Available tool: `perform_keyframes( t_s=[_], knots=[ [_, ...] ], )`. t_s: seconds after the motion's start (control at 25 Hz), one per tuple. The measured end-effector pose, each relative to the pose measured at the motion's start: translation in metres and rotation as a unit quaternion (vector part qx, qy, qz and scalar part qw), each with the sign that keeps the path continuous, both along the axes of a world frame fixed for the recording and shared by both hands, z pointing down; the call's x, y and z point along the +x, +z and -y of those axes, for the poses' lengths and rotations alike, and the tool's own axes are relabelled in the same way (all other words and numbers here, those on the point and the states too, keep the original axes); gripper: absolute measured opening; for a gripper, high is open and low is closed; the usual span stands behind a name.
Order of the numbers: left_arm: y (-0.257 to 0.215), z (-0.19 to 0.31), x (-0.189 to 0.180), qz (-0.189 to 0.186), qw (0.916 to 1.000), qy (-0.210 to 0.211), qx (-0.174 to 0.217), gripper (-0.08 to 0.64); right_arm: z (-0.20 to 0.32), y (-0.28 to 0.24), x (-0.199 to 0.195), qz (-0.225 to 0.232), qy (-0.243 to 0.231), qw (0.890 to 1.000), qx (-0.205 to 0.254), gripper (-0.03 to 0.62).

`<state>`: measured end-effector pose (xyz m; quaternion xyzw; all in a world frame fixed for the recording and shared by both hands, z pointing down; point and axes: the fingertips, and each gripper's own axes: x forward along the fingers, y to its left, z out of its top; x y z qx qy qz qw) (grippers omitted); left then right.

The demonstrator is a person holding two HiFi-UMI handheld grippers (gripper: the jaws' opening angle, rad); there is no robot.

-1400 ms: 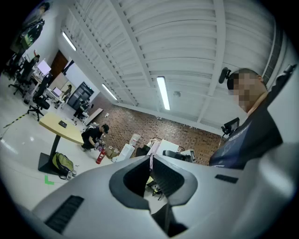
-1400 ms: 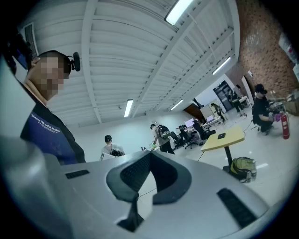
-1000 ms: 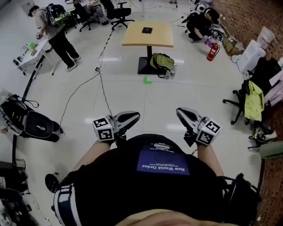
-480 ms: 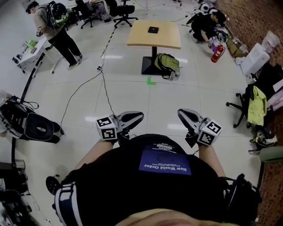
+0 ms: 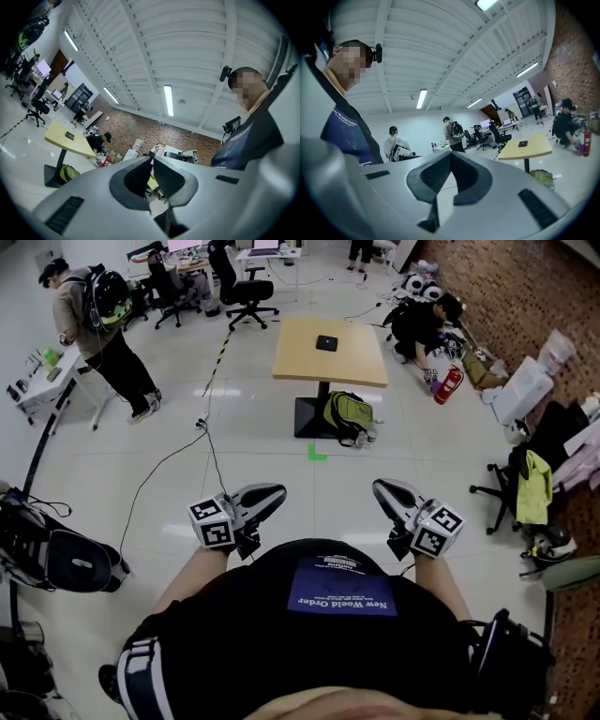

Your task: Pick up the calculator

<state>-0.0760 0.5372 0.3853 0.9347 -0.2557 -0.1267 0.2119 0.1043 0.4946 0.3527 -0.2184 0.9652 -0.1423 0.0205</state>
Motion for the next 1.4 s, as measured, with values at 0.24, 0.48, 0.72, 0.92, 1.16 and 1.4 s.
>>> perform_keyframes(
  t_s=[0.24,0.48,0.72,0.92,1.16,1.4],
  knots=[
    [0.002,0.040,-0.054,-0.007,0.9999,-0.014,0.005,0.009,0.034,0.001,-0.040,-0.010,0.005,1.000,-0.006,-0.014],
    [0.012,0.074,-0.056,0.000,0.9997,-0.023,-0.011,0.009,0.073,0.007,-0.046,-0.014,-0.004,1.000,-0.014,-0.015],
    [0.010,0.121,-0.032,0.023,0.9979,-0.059,-0.009,0.009,0.133,0.012,-0.029,0.005,-0.050,0.999,-0.014,0.018],
    [0.001,0.168,0.002,0.014,0.9933,-0.114,-0.010,0.011,0.199,-0.003,0.003,0.011,-0.096,0.995,0.002,0.023],
    [-0.007,0.221,0.054,0.015,0.9899,-0.141,-0.007,0.011,0.263,-0.012,0.043,0.018,-0.128,0.991,0.019,0.023],
    [0.001,0.260,0.086,0.039,0.9899,-0.133,-0.031,0.012,0.304,0.003,0.071,0.026,-0.124,0.992,-0.002,0.023]
  ],
)
